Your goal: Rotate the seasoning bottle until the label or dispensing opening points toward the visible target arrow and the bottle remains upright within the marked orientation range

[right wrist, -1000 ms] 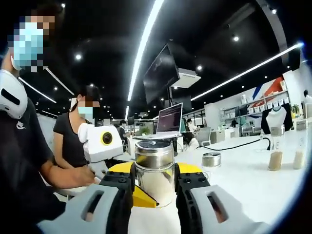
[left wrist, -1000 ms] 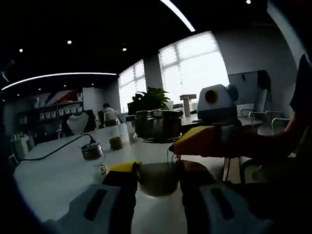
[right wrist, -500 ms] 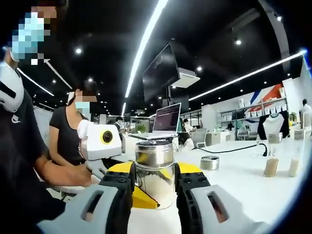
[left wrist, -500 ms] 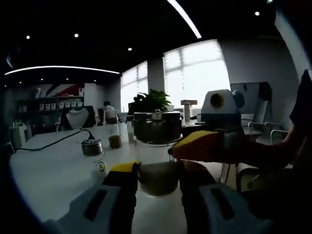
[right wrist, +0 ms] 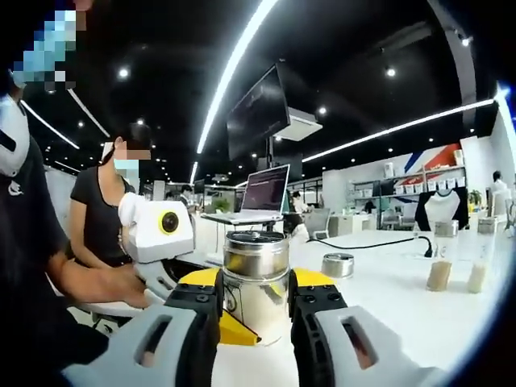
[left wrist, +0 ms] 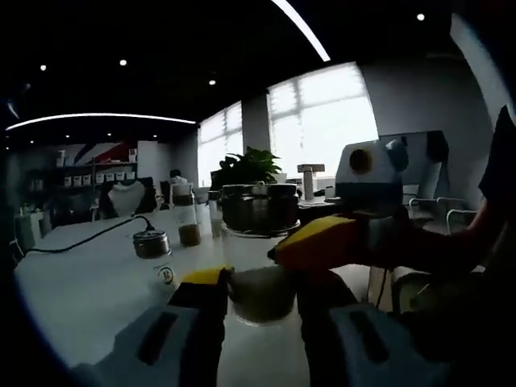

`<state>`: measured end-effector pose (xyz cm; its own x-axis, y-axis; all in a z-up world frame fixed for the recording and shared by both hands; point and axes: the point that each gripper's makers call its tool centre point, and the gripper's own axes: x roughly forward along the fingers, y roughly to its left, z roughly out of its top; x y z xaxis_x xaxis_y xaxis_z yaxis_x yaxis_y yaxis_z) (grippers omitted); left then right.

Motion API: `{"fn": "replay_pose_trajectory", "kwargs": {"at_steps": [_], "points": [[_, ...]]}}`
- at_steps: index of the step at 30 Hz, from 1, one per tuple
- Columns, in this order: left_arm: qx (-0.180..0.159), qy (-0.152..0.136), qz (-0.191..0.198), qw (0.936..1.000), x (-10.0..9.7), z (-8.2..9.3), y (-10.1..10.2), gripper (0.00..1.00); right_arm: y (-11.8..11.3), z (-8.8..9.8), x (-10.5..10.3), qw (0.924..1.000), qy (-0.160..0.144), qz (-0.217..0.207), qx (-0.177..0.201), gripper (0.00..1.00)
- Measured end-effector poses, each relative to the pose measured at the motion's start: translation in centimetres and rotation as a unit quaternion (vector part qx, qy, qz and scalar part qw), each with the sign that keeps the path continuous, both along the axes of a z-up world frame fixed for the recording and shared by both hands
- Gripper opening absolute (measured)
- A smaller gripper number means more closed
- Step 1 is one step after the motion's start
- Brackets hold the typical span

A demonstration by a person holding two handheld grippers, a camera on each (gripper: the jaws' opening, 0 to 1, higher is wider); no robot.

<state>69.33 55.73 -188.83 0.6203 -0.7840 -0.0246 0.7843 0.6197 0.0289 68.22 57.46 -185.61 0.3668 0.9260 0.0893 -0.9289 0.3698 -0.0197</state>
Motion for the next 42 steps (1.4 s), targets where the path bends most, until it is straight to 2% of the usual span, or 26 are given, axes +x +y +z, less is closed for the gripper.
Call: {"fn": "replay_pose_trajectory", "kwargs": {"at_steps": [1, 4, 7, 11, 15, 18, 20, 25, 33, 36, 38, 42], "points": [[-0.004, 0.007, 0.002, 1.0000, 0.2, 0.0, 0.3, 0.41, 0.0, 0.0, 0.0, 1.0000, -0.001, -0.002, 0.000, 0.29], [-0.004, 0.002, 0.019, 0.9998, 0.6, 0.1, 0.9, 0.49, -0.1, 0.0, 0.2, 0.9999, -0.004, -0.009, -0.003, 0.29], [0.006, 0.005, 0.020, 0.9998, 0.8, -0.2, 1.2, 0.54, -0.2, -0.1, 0.5, 0.9999, 0.003, -0.015, 0.001, 0.29], [0.028, -0.002, 0.035, 0.9990, 1.0, -0.6, 1.7, 0.66, -0.5, -0.2, 1.1, 0.9997, 0.009, -0.024, -0.002, 0.29], [0.035, -0.004, 0.046, 0.9983, 1.3, -0.6, 2.2, 0.76, -1.0, 0.1, 1.9, 0.9992, 0.011, -0.037, 0.008, 0.29], [0.028, 0.000, 0.067, 0.9974, 1.9, -0.5, 2.9, 0.91, -1.3, 0.0, 2.7, 0.9988, 0.005, -0.050, -0.002, 0.29], [0.025, 0.008, 0.074, 0.9969, 2.1, -0.5, 3.3, 0.99, -1.5, 0.1, 3.4, 0.9985, 0.006, -0.054, -0.005, 0.29], [0.026, 0.008, 0.084, 0.9961, 2.2, -0.3, 4.0, 1.00, -2.4, -0.3, 5.7, 0.9967, 0.014, -0.079, -0.015, 0.29], [0.014, 0.006, 0.091, 0.9957, 2.4, 0.2, 4.9, 1.00, -3.8, -1.5, 8.3, 0.9942, 0.031, -0.101, -0.019, 0.29], [0.001, -0.001, 0.087, 0.9962, 2.3, 0.8, 4.9, 1.00, -4.3, -1.8, 9.4, 0.9927, 0.029, -0.115, -0.025, 0.29], [-0.004, -0.005, 0.088, 0.9961, 2.2, 1.0, 4.9, 1.00, -4.5, -1.9, 10.0, 0.9925, 0.038, -0.114, -0.016, 0.29], [-0.004, -0.009, 0.093, 0.9956, 2.2, 1.3, 5.0, 1.00, -4.5, -2.5, 11.2, 0.9914, 0.042, -0.121, -0.025, 0.29]]}}
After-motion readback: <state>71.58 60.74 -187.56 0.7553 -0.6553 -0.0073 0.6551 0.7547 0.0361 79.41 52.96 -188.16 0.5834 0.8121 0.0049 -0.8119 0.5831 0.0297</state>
